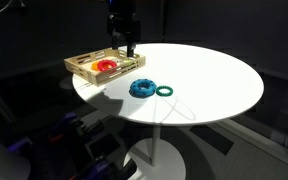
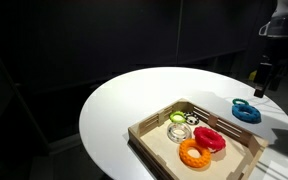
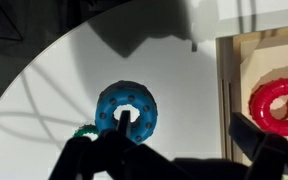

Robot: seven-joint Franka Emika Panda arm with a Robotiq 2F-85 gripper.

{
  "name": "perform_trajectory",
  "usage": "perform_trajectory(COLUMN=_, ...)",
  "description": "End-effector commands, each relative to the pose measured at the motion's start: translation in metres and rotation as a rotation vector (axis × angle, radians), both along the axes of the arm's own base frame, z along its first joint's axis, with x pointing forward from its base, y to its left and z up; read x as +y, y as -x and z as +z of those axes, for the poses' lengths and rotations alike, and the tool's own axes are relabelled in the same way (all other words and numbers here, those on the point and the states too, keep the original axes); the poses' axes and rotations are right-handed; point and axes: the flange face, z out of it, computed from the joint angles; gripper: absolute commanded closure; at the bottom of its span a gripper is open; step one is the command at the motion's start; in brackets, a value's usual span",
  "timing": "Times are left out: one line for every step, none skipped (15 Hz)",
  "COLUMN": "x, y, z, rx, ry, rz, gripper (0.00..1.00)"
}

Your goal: Remove the blue ring from the wooden tray and put it on the table

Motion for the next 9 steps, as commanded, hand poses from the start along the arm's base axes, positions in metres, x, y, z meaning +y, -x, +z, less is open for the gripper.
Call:
perform_trajectory(x=0.01, y=0.009, z=0.032, rx=0.008, ry=-0.001, rz=0.027, gripper=0.0)
perform_trajectory(x=0.012, y=0.012, z=0.04, rx=0.003, ry=0.01, rz=0.031, gripper=0.0)
perform_trajectory(x=0.015, y=0.014, z=0.047, rx=0.001, ry=0.013, rz=0.037, gripper=0.0)
perform_trajectory(x=0.017, y=0.017, z=0.055, rx=-0.001, ry=0.016, rz=0.044, gripper=0.0)
perform_trajectory(x=0.019, y=0.02, z=0.063, rx=-0.004, ry=0.017, rz=0.05, gripper=0.0)
perform_trajectory(x=0.021, y=0.022, z=0.07, rx=-0.009, ry=0.021, rz=0.053, gripper=0.0)
perform_trajectory(x=0.022, y=0.024, z=0.078, rx=-0.012, ry=0.014, rz=0.06, gripper=0.0)
perform_trajectory(x=0.023, y=0.026, z=0.085, rx=-0.013, ry=0.009, rz=0.066, gripper=0.0)
perform_trajectory(x=0.025, y=0.028, z=0.09, rx=-0.014, ry=0.007, rz=0.072, gripper=0.0)
